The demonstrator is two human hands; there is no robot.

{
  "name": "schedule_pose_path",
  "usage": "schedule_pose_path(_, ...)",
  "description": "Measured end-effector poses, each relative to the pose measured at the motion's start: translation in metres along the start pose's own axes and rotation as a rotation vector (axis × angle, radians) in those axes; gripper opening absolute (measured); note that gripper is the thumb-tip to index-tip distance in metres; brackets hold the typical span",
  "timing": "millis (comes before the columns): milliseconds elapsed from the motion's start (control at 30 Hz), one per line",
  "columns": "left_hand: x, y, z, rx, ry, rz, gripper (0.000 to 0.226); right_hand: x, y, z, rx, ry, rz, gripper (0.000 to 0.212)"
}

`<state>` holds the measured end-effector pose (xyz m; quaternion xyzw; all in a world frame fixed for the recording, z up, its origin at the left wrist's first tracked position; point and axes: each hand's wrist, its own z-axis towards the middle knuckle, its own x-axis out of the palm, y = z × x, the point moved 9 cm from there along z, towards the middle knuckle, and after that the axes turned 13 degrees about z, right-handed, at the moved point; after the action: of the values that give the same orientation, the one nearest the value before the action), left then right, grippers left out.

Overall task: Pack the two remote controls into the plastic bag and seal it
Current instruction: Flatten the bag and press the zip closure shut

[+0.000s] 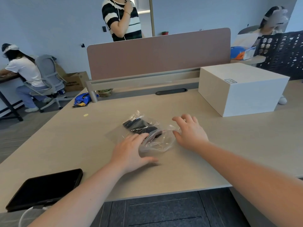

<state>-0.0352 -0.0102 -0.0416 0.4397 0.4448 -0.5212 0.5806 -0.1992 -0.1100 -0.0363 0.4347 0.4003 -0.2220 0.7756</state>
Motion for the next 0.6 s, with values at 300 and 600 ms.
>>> schedule_pose_path(300,-0.028,0.005,-0.011,0.086,-0.37,0.106,0.029,0.01,-0.013,0.007,0.113,0.148,0.011,0.022)
schedule_pose_path(600,-0.06,0.018,0.0,0.076,-0.411,0.125,0.026,0.005,0.017,-0.005,-0.073,0.264,-0.107,0.034)
